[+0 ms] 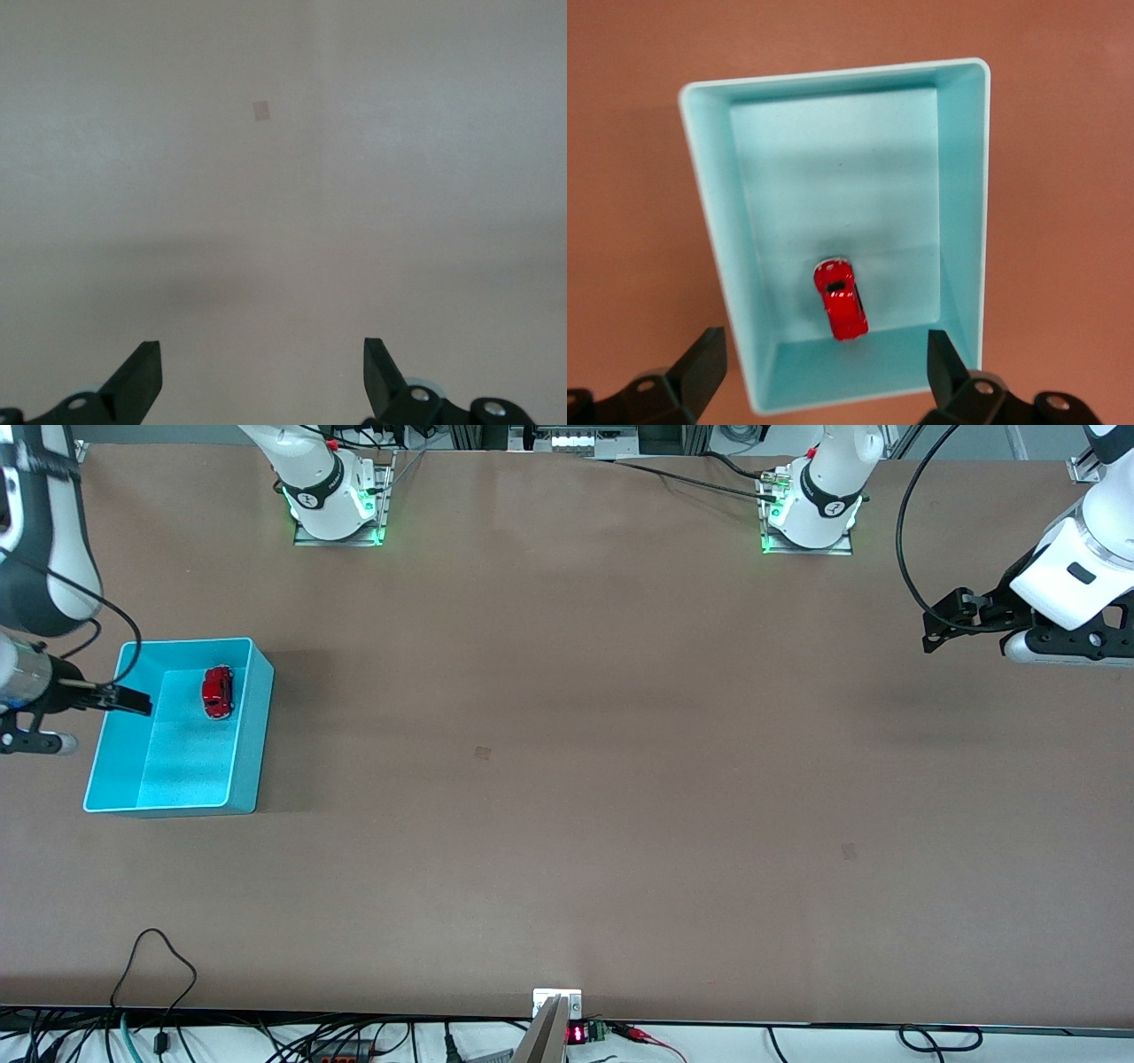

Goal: Wind red beetle toy and store in blue box

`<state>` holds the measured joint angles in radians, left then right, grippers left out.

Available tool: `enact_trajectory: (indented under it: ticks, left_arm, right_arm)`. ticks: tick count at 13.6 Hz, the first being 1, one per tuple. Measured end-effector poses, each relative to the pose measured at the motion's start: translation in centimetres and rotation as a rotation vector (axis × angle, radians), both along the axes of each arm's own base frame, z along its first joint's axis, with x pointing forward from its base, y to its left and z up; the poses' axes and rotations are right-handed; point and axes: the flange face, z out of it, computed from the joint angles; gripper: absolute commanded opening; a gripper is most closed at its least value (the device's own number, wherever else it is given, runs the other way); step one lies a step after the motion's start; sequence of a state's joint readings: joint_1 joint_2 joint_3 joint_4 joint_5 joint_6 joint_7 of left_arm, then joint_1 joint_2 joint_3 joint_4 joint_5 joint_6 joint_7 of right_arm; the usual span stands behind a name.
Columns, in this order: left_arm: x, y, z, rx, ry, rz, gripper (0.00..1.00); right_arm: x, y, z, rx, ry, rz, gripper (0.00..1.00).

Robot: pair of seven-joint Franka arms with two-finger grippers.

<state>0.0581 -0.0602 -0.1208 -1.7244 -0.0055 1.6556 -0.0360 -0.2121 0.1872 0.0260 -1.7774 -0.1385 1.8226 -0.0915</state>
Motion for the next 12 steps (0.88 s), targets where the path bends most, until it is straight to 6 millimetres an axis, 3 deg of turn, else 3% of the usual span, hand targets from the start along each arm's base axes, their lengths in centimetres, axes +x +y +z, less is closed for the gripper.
enact_trajectory:
  ticks: [3, 6, 9, 12]
  left_arm:
    - [0.0, 0.0, 0.0, 0.000, 0.000, -0.001, 1.00]
    - [0.0, -0.1, 0.0, 0.000, 0.001, -0.001, 1.00]
    - [0.0, -0.2, 0.0, 0.000, 0.002, -0.003, 1.00]
    - [-0.1, -0.3, 0.0, 0.001, 0.003, -0.006, 1.00]
  right_arm:
    - [-0.2, 2.8, 6.2, 0.046, 0.011, 0.008, 1.00]
    - [-1.2, 7.1, 10.9, 0.049, 0.020, 0.057, 1.00]
    - [-3.2, 8.4, 14.0, 0.046, 0.023, 0.064, 1.00]
    - [-3.6, 8.6, 14.9, 0.046, 0.009, 0.068, 1.00]
